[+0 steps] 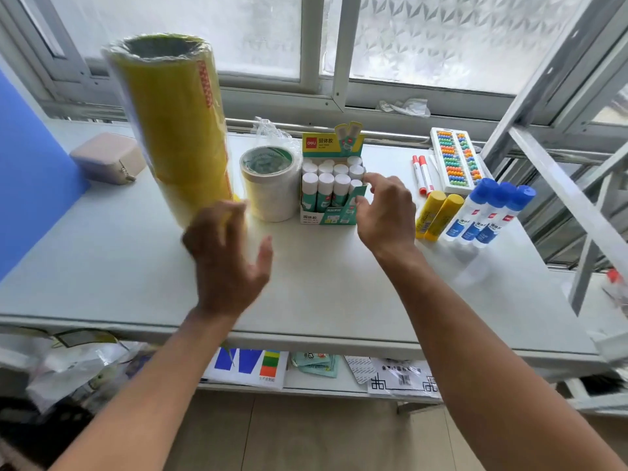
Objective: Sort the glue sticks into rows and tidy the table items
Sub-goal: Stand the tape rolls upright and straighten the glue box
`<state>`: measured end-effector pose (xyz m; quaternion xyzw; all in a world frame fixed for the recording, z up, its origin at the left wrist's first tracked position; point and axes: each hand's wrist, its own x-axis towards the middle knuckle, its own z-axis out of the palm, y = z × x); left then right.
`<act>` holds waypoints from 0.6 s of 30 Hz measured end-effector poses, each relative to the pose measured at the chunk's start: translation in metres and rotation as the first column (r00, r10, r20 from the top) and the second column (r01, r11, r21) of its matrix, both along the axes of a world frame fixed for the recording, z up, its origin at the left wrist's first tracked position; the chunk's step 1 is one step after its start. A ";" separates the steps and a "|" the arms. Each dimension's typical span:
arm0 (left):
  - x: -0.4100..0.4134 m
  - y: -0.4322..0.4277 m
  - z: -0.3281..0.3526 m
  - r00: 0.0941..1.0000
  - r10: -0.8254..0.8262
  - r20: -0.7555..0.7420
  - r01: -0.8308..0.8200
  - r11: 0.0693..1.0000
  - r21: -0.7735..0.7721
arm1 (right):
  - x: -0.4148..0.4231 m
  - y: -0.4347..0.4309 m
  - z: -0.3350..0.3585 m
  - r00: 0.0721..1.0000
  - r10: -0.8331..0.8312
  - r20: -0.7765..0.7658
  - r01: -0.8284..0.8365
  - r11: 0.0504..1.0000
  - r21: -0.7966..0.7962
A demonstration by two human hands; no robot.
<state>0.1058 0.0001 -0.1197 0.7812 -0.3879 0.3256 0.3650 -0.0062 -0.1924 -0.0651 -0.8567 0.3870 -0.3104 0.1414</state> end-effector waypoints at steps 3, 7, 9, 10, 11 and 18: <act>-0.018 -0.025 -0.005 0.957 -0.219 -0.190 0.266 0.924 0.276 | 0.003 -0.009 0.006 0.998 0.036 -0.049 -0.037 0.999 -0.024; -0.023 -0.059 0.003 0.855 -0.114 -0.506 0.320 0.884 0.341 | 0.003 -0.025 0.014 0.994 0.100 -0.052 -0.099 0.995 0.025; -0.020 -0.072 0.011 0.768 -0.047 -0.639 0.326 0.888 0.326 | 0.001 -0.032 0.020 0.985 0.155 -0.082 -0.150 0.987 0.064; -0.019 -0.077 0.015 0.723 -0.015 -0.691 0.327 0.888 0.323 | -0.001 -0.034 0.022 0.979 0.181 -0.098 -0.174 0.982 0.079; -0.018 -0.081 0.017 0.689 0.007 -0.725 0.328 0.888 0.321 | -0.002 -0.035 0.023 0.973 0.204 -0.112 -0.195 0.977 0.087; -0.032 -0.082 0.015 0.676 -0.027 -0.736 0.309 0.917 0.251 | -0.018 -0.038 0.025 0.963 0.226 -0.145 -0.216 0.973 0.076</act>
